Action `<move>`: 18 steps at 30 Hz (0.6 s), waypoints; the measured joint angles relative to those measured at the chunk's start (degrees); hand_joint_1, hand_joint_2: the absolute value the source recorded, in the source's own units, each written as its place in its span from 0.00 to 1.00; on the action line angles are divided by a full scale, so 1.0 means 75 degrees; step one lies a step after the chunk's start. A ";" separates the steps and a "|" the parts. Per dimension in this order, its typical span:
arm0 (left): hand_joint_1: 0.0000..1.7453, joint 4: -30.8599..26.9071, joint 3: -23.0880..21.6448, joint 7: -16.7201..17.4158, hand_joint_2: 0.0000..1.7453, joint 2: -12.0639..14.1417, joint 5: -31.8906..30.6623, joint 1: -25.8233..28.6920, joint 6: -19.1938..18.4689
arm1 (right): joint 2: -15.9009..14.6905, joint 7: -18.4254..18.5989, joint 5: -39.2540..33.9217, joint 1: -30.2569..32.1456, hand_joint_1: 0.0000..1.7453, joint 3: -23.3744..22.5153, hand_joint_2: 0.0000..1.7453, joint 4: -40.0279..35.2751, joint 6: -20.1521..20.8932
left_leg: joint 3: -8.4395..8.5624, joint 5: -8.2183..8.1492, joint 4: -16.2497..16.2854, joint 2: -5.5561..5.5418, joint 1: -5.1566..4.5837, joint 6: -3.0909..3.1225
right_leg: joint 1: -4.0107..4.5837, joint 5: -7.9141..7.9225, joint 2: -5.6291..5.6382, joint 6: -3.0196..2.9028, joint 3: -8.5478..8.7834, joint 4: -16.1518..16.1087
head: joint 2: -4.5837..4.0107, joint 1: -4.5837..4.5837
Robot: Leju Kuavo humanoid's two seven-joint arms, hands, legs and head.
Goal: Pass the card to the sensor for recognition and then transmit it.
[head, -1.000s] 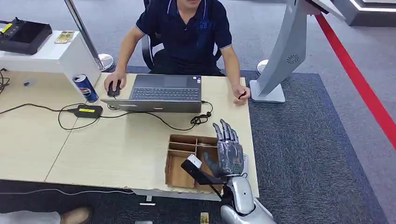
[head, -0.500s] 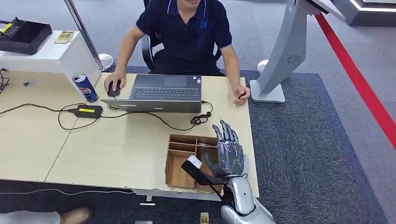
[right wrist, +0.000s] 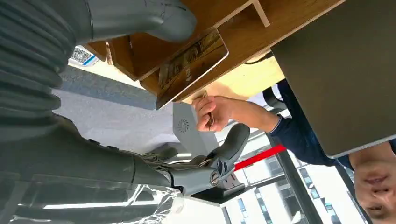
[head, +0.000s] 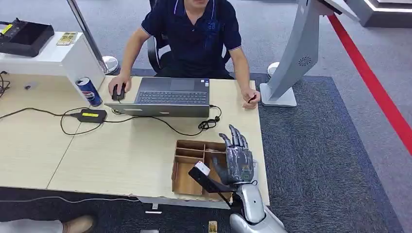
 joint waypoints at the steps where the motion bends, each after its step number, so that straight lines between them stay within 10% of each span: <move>1: 0.00 0.0000 0.0000 0.0000 1.00 0.0000 0.0000 0.0000 0.0000 | 0.0000 0.0000 0.0000 0.0000 0.31 0.0000 1.00 0.0000 0.0000 | 0.0000 0.0000 0.0000 0.0000 0.0000 0.0000 | 0.0000 0.0000 0.0000 0.0000 0.0000 0.0000 | 0.0000 0.0000; 18: 0.00 0.0000 -0.0023 0.0000 1.00 0.0000 0.0000 -0.0003 -0.0003 | 0.0015 0.0000 -0.0012 -0.0003 0.38 -0.0041 1.00 0.0064 -0.0006 | 0.0000 0.0000 0.0000 0.0000 0.0000 0.0000 | 0.0000 0.0000 0.0000 0.0000 0.0000 0.0000 | 0.0000 0.0000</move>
